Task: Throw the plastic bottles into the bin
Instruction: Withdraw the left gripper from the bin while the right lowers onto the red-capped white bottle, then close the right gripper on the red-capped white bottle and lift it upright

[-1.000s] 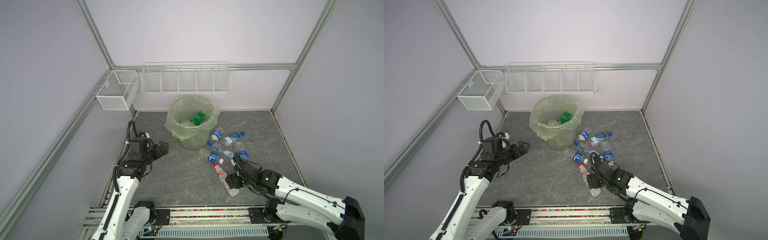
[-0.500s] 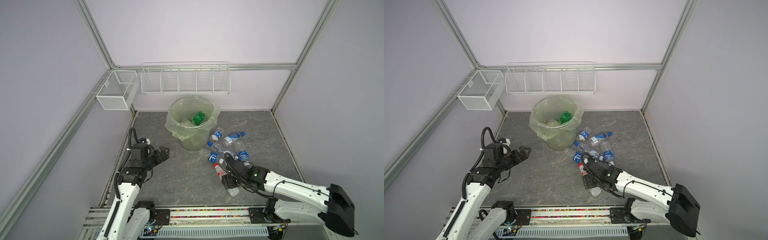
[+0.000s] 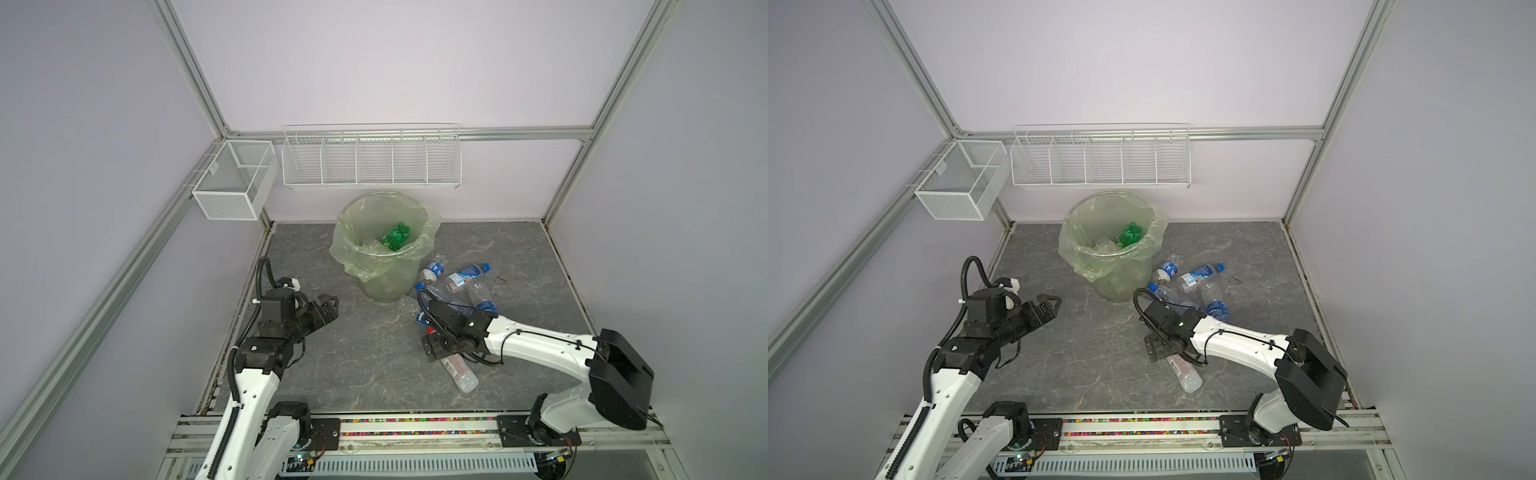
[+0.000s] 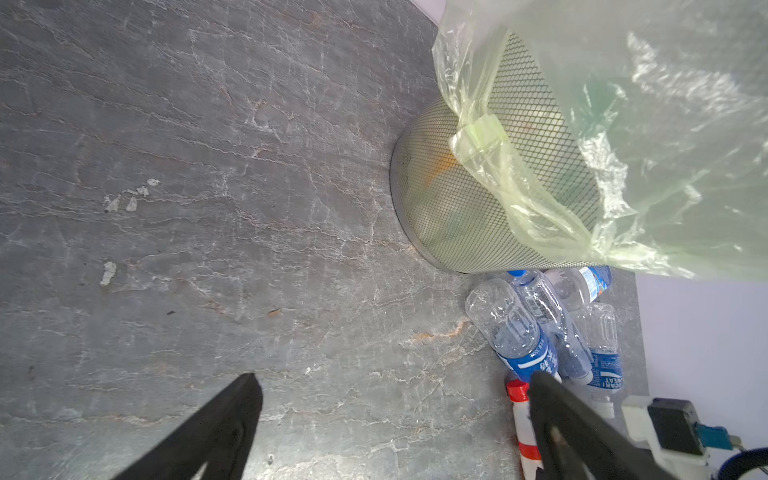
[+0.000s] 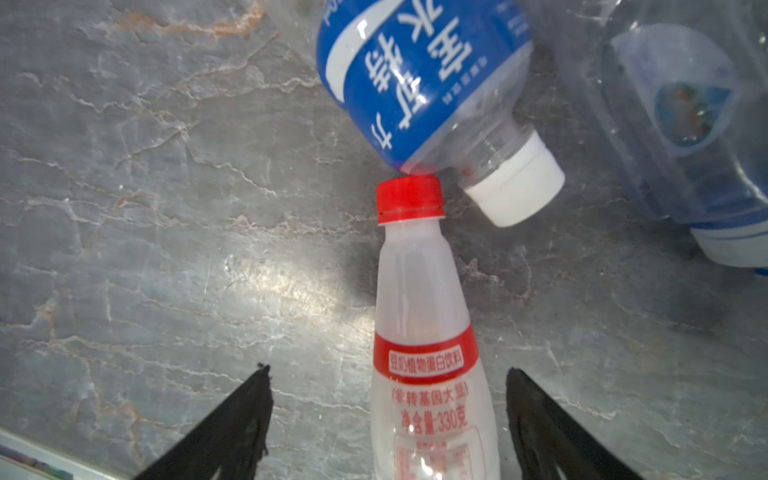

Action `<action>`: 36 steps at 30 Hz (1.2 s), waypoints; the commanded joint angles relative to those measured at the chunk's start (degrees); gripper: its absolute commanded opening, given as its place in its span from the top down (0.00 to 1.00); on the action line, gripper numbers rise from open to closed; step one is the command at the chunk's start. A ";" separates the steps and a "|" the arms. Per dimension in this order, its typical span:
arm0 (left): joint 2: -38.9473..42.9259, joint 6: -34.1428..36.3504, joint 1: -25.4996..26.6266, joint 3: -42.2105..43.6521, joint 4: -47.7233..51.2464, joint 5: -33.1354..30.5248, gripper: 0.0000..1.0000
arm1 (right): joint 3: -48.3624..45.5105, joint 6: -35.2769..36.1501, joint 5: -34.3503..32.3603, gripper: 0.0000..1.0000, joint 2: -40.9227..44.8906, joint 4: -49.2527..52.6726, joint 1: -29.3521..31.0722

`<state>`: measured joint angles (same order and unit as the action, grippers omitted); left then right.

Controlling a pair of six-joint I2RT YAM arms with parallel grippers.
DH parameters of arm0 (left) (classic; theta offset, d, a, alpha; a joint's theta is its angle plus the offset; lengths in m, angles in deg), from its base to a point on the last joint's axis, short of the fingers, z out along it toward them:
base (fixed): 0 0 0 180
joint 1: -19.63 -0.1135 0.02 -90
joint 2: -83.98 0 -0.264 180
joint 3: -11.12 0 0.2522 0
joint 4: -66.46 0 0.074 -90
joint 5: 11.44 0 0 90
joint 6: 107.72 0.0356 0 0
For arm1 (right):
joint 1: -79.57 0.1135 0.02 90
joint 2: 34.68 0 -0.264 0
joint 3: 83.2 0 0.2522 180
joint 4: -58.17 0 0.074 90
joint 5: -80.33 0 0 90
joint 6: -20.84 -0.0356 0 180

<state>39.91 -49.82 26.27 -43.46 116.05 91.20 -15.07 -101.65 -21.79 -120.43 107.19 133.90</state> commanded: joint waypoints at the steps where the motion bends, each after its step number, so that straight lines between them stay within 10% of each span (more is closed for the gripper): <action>1: 0.62 0.28 -0.22 0.48 0.01 -0.48 0.00 | 1.58 2.05 0.37 0.09 -1.80 0.47 -1.72; 14: 1.20 -0.20 -0.22 0.74 -0.14 -0.27 0.00 | 4.94 5.22 1.81 0.04 -7.99 0.10 -3.23; 36: -1.32 -0.73 -0.22 1.47 -2.45 -1.02 0.00 | 4.87 5.42 2.28 0.47 -12.09 -0.91 -3.25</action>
<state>38.69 -50.48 26.27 -42.80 114.74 91.16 -10.51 -95.84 -20.11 -131.16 106.43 130.82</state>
